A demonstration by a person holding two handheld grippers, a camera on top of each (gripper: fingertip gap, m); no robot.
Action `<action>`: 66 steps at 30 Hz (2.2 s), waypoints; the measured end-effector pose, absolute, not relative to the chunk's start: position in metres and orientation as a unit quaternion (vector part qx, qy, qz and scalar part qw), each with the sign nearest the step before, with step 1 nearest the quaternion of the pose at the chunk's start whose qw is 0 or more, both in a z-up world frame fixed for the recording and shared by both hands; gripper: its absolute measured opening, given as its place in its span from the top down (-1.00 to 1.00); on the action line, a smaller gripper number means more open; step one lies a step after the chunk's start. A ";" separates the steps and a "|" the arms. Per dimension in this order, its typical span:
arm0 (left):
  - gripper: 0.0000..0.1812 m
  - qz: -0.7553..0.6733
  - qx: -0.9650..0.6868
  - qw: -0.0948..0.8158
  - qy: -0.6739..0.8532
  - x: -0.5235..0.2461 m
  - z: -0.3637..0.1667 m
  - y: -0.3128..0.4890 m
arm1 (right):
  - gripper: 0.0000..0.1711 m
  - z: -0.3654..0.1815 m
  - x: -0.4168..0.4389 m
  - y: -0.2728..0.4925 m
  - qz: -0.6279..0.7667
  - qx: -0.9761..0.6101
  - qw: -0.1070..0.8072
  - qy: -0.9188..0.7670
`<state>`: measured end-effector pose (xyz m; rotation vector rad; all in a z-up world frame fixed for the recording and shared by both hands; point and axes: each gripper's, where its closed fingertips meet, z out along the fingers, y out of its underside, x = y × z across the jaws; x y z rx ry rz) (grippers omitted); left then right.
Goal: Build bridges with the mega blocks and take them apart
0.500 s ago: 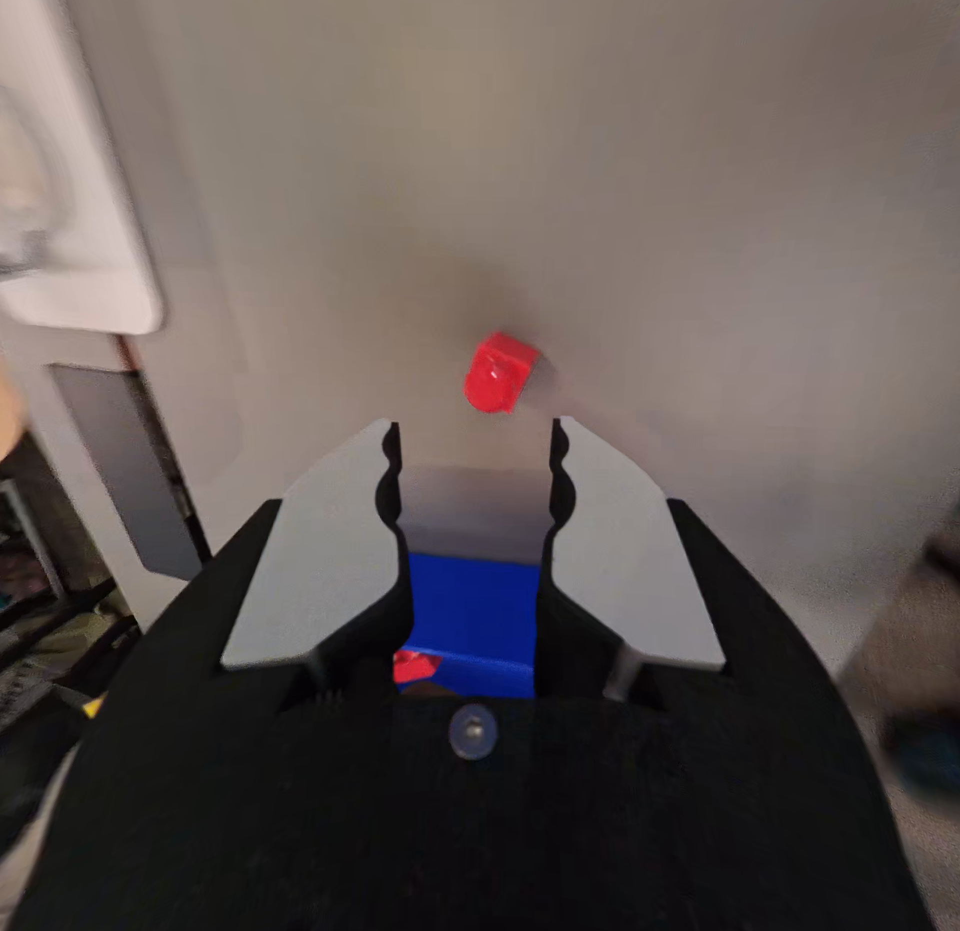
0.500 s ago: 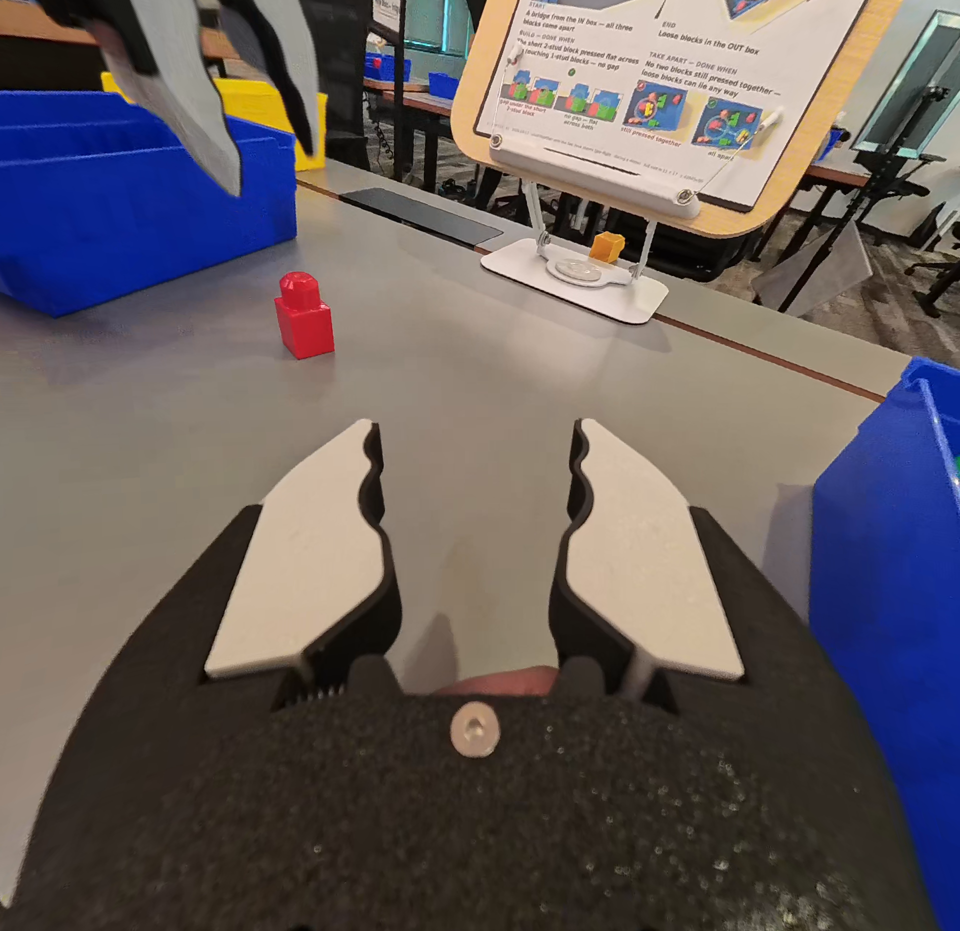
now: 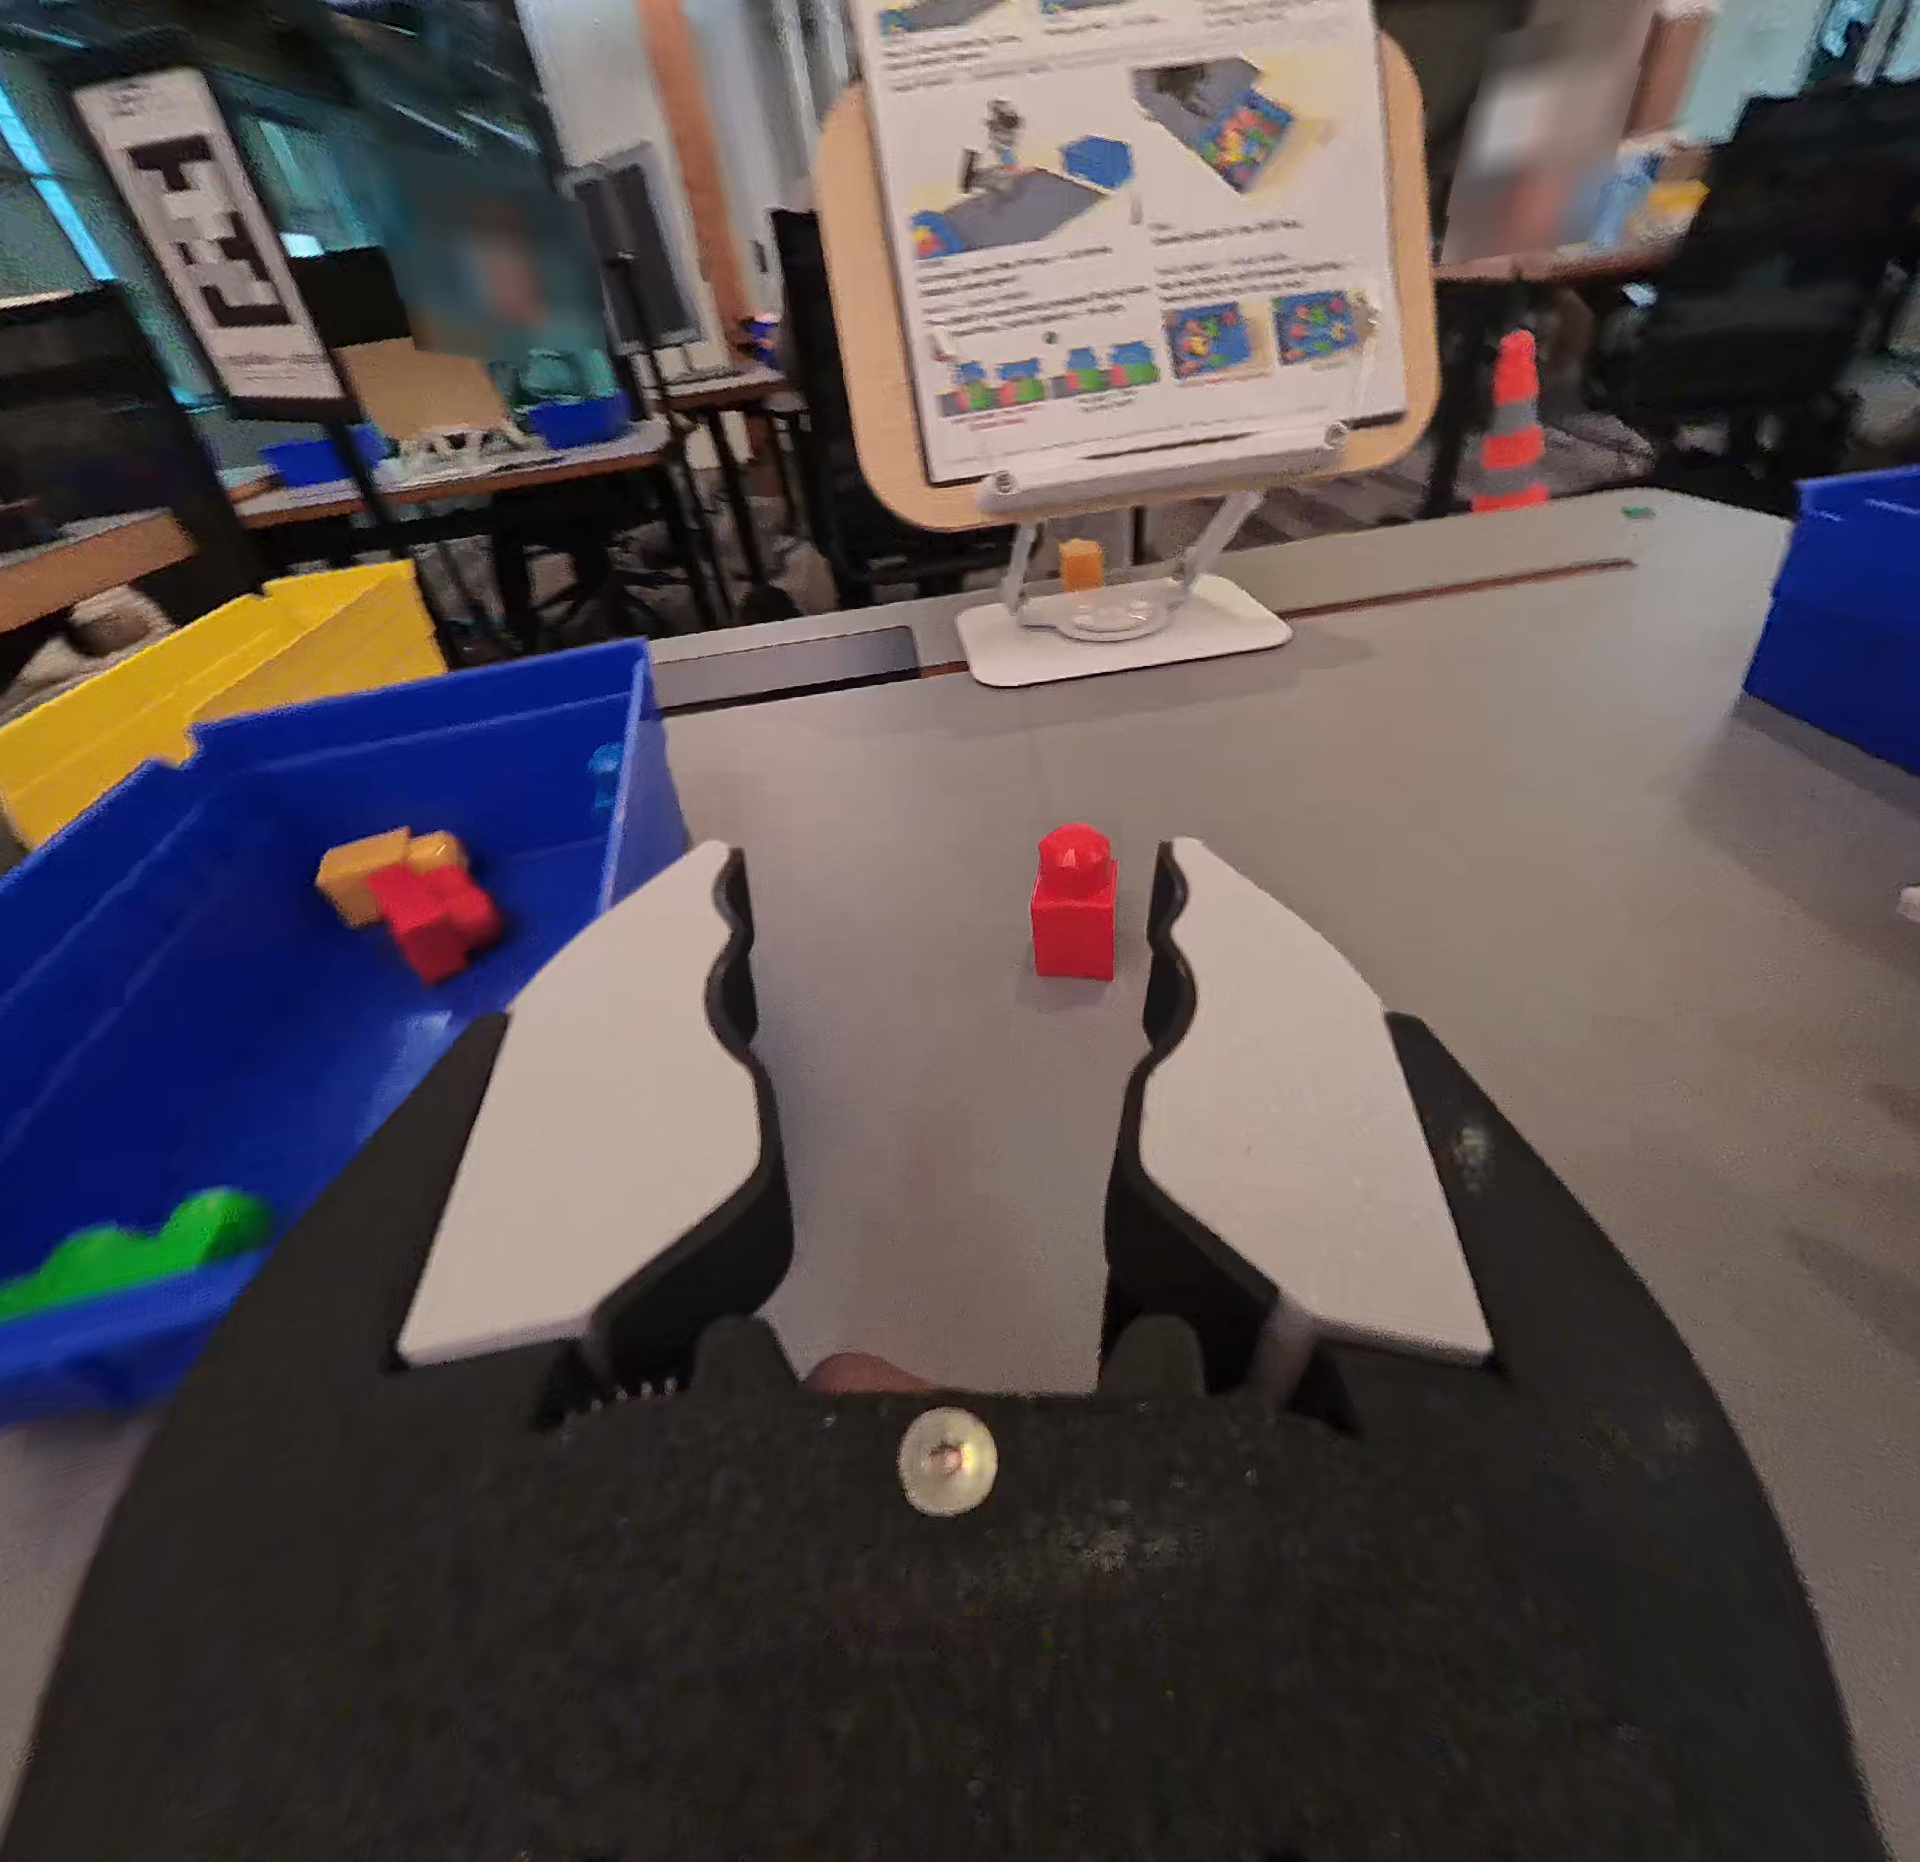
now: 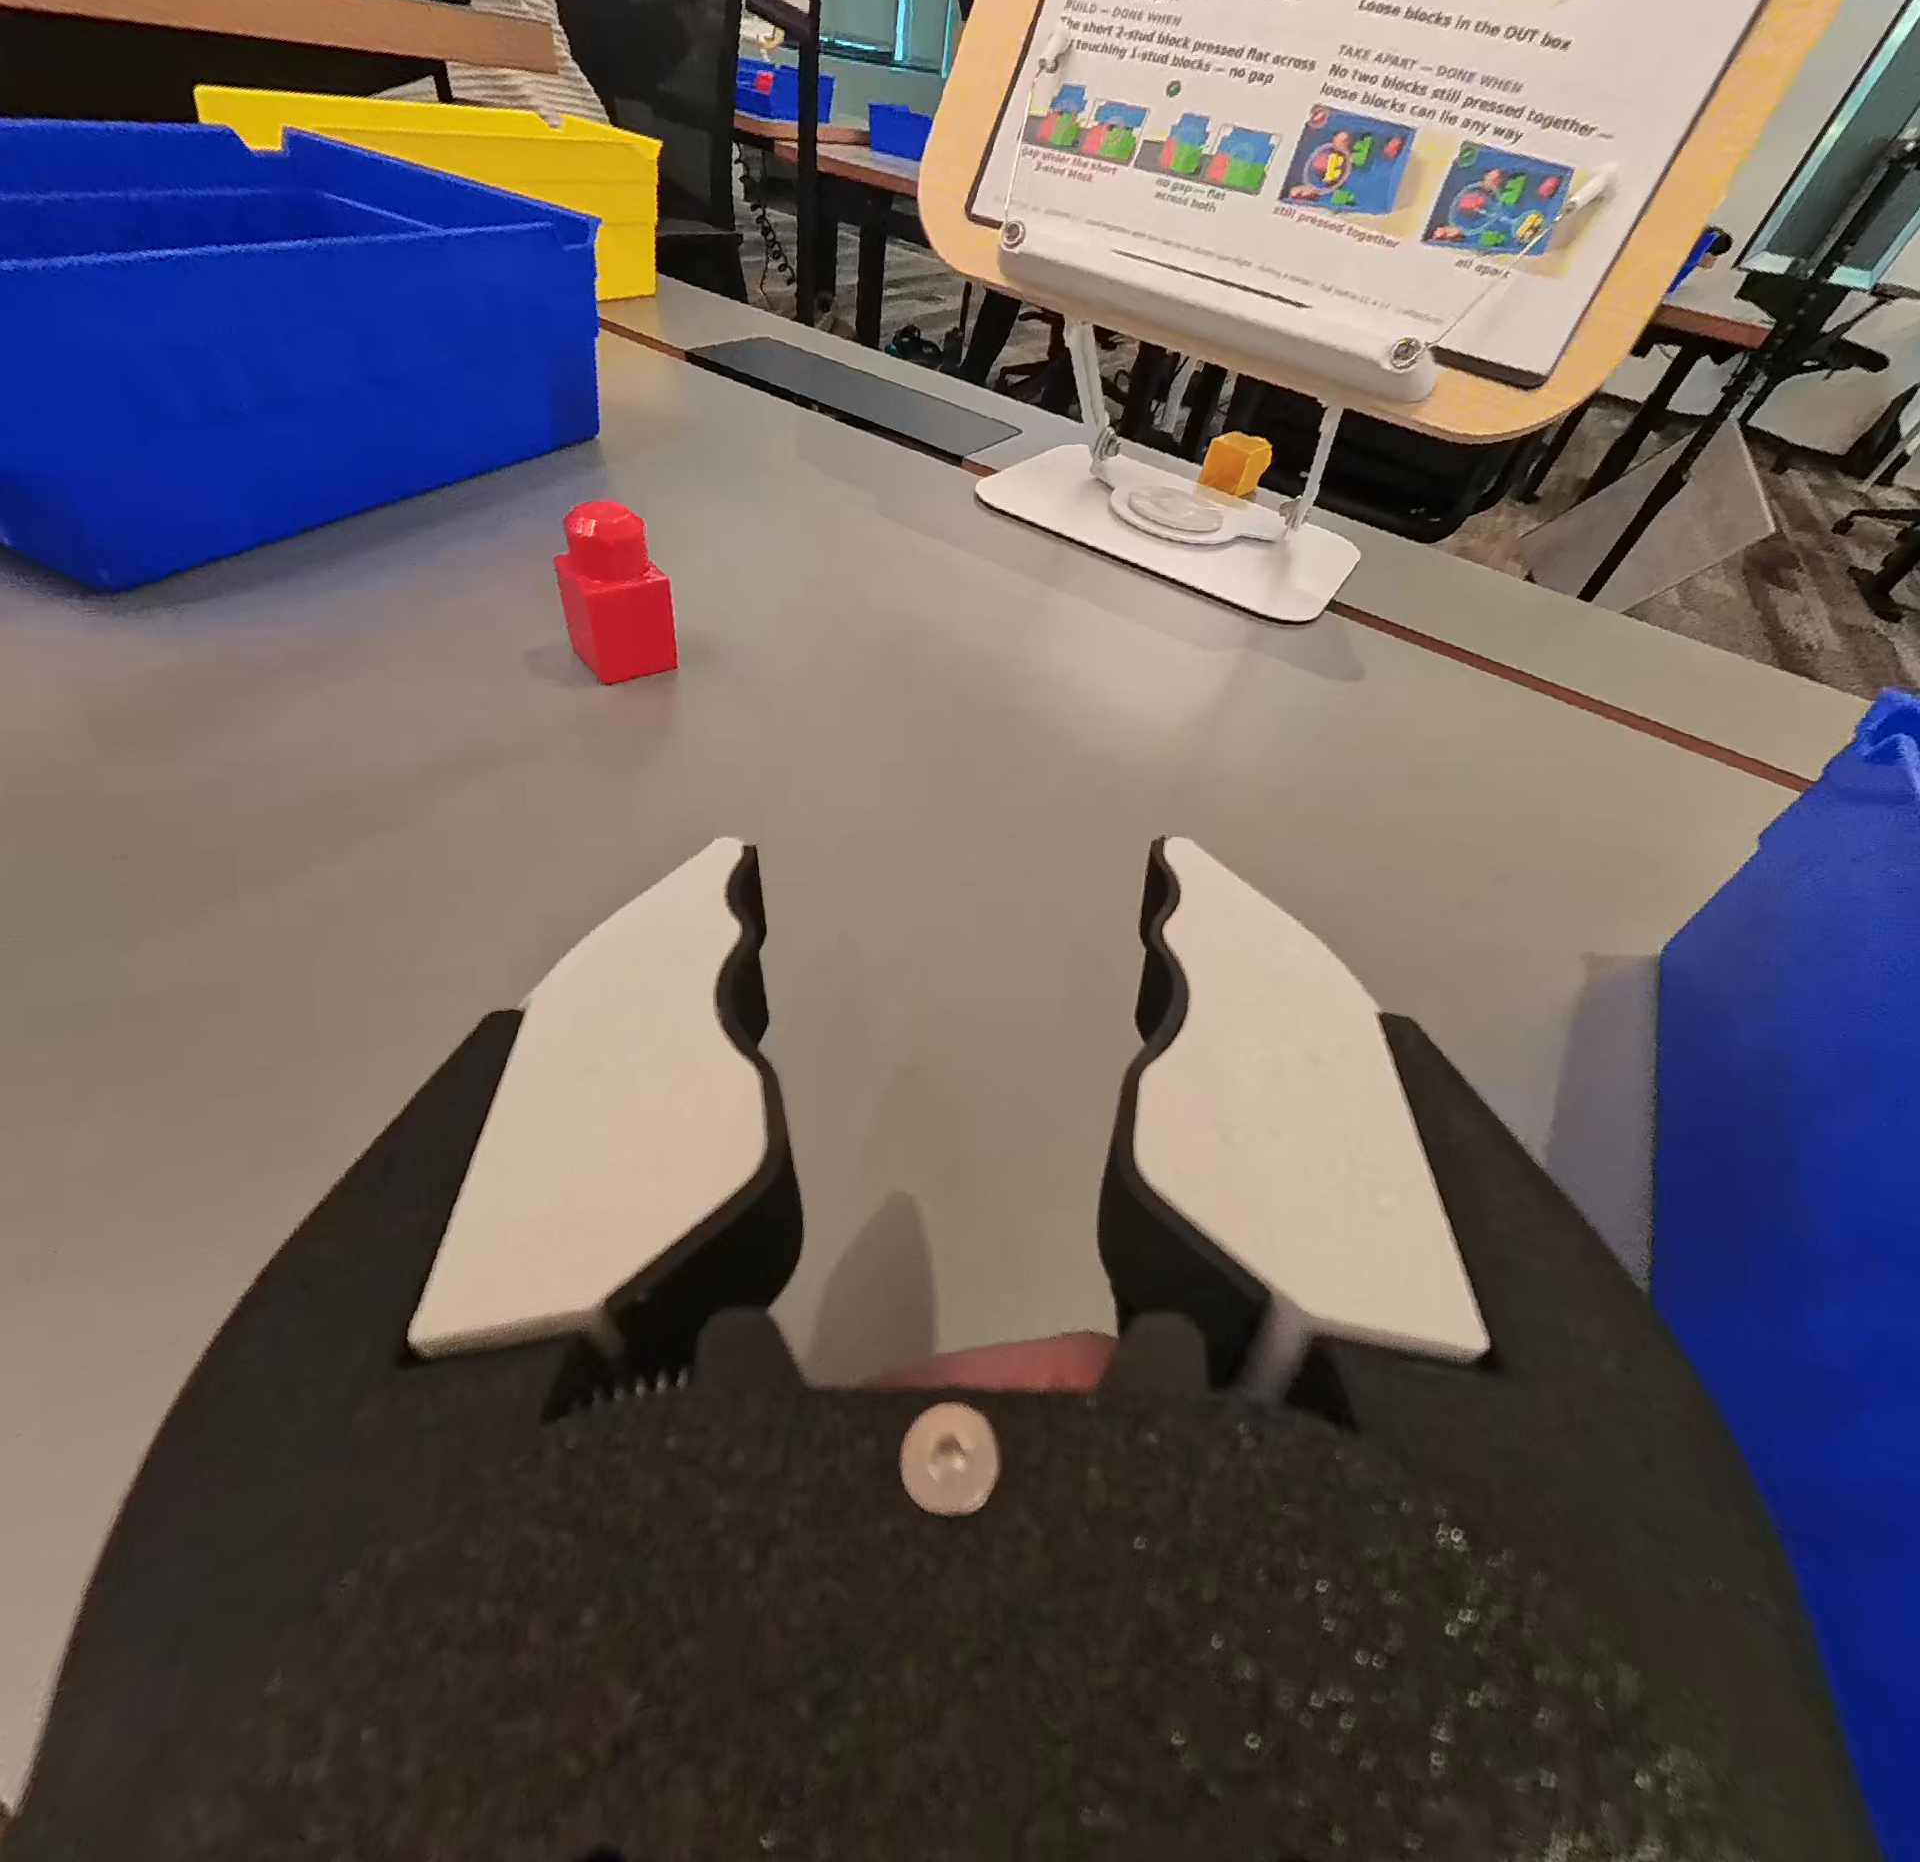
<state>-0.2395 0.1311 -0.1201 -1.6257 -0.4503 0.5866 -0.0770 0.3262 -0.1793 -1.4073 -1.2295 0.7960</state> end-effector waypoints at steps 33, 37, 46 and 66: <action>0.25 0.207 -0.756 0.600 -0.162 -0.289 -0.096 0.084 | 0.18 -0.183 -0.077 0.328 0.328 -0.594 0.527 -0.512; 0.20 0.152 -0.801 0.572 -0.090 -0.357 -0.081 0.096 | 0.18 -0.184 -0.078 0.328 0.329 -0.595 0.525 -0.513; 0.17 0.133 -0.896 0.420 -0.058 -0.503 -0.172 0.150 | 0.19 -0.184 -0.080 0.327 0.326 -0.593 0.524 -0.517; 0.27 0.061 -0.947 0.314 0.020 -0.529 -0.250 0.204 | 0.19 -0.186 -0.075 0.338 0.324 -0.600 0.523 -0.511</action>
